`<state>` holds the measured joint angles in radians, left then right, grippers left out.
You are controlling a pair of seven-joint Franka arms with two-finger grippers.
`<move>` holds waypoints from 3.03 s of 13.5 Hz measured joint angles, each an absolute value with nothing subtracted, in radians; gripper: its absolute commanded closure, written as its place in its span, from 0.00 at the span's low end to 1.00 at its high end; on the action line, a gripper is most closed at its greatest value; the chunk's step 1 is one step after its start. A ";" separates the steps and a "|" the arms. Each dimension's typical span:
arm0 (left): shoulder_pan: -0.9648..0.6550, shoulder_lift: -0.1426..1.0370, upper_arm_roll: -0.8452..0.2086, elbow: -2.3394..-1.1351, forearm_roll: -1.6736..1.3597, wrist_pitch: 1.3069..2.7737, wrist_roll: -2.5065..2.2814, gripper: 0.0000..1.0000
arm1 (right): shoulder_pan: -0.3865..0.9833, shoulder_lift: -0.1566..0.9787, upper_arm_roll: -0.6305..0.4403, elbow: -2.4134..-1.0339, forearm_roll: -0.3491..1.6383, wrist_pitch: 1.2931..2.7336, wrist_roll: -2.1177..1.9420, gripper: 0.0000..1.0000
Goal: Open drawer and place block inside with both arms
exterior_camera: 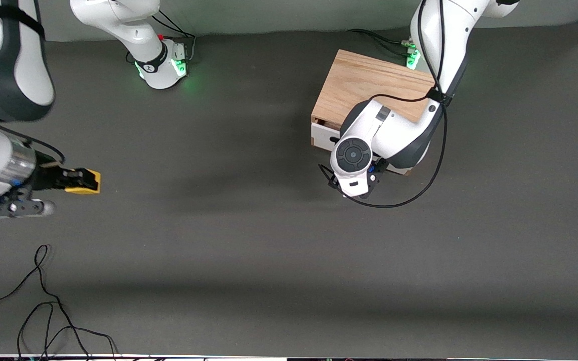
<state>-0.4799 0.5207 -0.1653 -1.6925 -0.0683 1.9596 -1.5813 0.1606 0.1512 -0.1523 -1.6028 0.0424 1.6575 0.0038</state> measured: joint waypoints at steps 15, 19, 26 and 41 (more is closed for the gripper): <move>-0.421 0.514 -0.158 -1.577 -0.071 2.009 -1.378 0.01 | 0.161 -0.080 -0.158 -1.835 0.015 1.734 0.032 0.64; -0.420 0.525 -0.155 -1.589 -0.071 1.911 -1.426 0.01 | 0.161 -0.080 -0.158 -1.836 0.015 1.738 0.032 0.64; -0.419 0.558 -0.153 -1.595 -0.070 1.985 -1.435 0.01 | 0.161 -0.082 -0.158 -1.842 0.015 1.745 0.032 0.64; -0.420 0.459 -0.157 -1.533 0.029 2.028 -1.438 0.01 | 0.161 -0.087 -0.158 -1.845 0.001 1.745 0.032 0.64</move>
<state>-0.4204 0.4591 -0.1569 -1.5331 0.0286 2.0279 -1.4376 0.1609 -0.0869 -0.1576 -1.8446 0.0005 1.7453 0.0316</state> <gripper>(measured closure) 0.004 0.449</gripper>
